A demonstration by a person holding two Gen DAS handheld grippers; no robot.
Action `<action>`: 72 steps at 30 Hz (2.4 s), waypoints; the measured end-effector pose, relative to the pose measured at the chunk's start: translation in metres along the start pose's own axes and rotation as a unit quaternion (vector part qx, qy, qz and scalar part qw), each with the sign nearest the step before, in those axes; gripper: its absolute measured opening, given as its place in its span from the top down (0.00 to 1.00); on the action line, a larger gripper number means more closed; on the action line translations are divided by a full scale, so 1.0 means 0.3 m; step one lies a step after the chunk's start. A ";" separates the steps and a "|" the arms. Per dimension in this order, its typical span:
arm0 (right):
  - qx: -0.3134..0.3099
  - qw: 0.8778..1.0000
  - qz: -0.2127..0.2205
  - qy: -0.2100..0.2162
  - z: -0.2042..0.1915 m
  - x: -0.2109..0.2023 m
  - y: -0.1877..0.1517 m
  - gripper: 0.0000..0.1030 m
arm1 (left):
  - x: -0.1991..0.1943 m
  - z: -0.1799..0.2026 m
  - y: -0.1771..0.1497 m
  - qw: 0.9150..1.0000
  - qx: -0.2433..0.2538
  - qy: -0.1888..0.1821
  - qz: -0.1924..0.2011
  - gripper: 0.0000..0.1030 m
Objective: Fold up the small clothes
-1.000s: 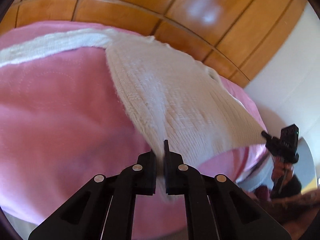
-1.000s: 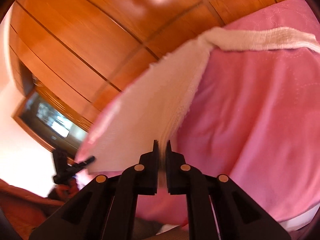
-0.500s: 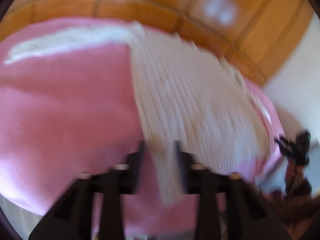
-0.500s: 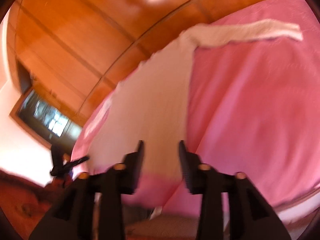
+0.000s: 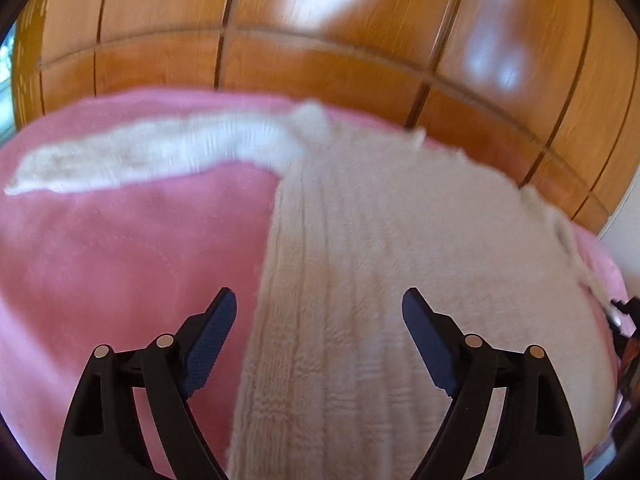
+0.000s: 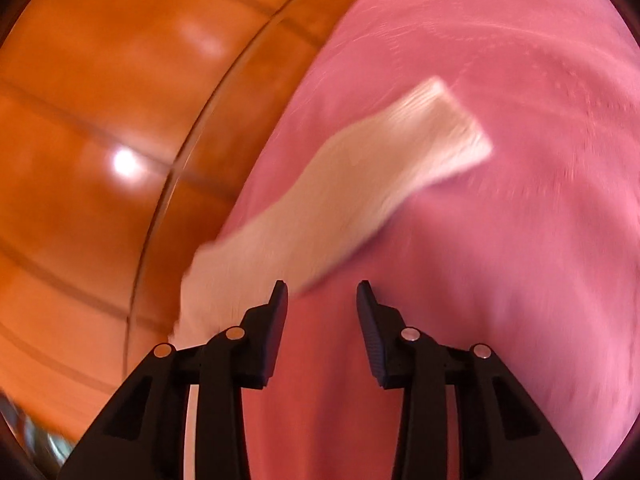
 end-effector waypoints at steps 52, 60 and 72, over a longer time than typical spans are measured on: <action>-0.493 0.865 -0.062 -0.066 -0.627 0.350 -0.902 0.02 | -0.030 -0.025 -0.016 0.997 -0.042 -0.067 0.020 0.10; -0.445 0.844 0.153 -0.256 -0.508 0.203 -0.669 0.02 | -0.074 0.092 0.186 0.993 -0.037 -0.109 0.005 0.11; -0.402 0.869 0.139 -0.253 -0.409 0.211 -0.612 0.02 | 0.378 0.513 0.485 0.982 0.030 -0.178 -0.046 0.39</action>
Point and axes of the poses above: each gripper's, at about its wrist camera, not at the fingertips, and x roughly the way its jaws point, z to its right, y to its top, the point moved 4 cm from there along x, roughly the way its jaws point, and after that the axes turned 12 degrees about x, right-handed, at the moved point
